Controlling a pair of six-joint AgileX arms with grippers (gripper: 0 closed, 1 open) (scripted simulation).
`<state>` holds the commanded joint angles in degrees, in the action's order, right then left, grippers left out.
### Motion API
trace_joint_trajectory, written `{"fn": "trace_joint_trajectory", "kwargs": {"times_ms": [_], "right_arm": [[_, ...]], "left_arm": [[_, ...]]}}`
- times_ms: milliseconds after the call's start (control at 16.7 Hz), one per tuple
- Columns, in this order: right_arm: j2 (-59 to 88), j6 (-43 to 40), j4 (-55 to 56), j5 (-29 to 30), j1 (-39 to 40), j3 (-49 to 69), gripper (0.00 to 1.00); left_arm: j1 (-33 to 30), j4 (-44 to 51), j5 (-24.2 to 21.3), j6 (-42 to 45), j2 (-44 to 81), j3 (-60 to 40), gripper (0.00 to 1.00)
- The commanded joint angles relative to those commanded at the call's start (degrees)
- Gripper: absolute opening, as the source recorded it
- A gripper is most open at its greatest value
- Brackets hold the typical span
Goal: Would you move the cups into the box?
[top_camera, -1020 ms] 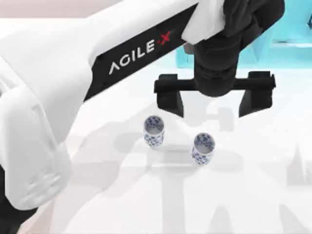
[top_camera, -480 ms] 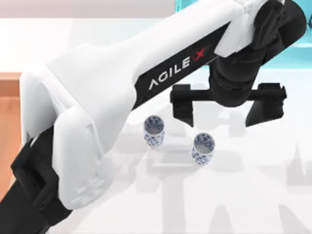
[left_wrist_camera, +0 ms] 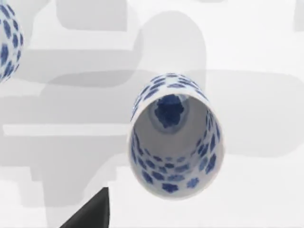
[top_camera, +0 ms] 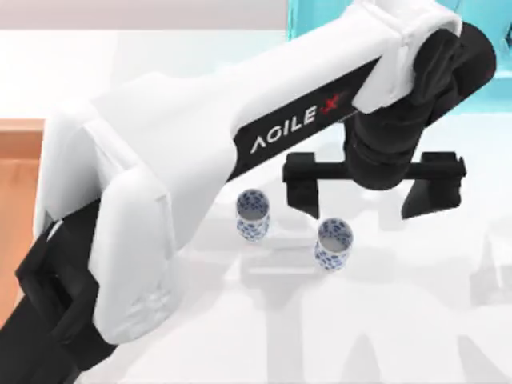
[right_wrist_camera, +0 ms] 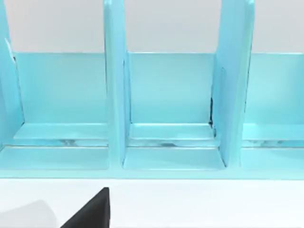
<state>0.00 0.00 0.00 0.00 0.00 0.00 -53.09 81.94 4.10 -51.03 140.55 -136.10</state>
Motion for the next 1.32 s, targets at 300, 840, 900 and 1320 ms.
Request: {"fn": "trace_joint_trajectory", "kwargs": {"times_ms": [300,840,900,1320], "right_arm": [[0.00,0.00,0.00,0.00,0.00,0.00,1.00],[0.00,0.00,0.00,0.00,0.00,0.00,1.00],[0.00,0.00,0.00,0.00,0.00,0.00,1.00],[0.00,0.00,0.00,0.00,0.00,0.00,1.00]], "left_arm": [[0.44,-13.32,-0.03,0.41,-0.12,13.47,1.00],[0.57,-16.63,-0.04,0.54,-0.16,16.78,0.77],[0.57,-16.63,-0.04,0.54,-0.16,16.78,0.70],[0.57,-16.63,-0.04,0.54,-0.16,16.78,0.17]]}}
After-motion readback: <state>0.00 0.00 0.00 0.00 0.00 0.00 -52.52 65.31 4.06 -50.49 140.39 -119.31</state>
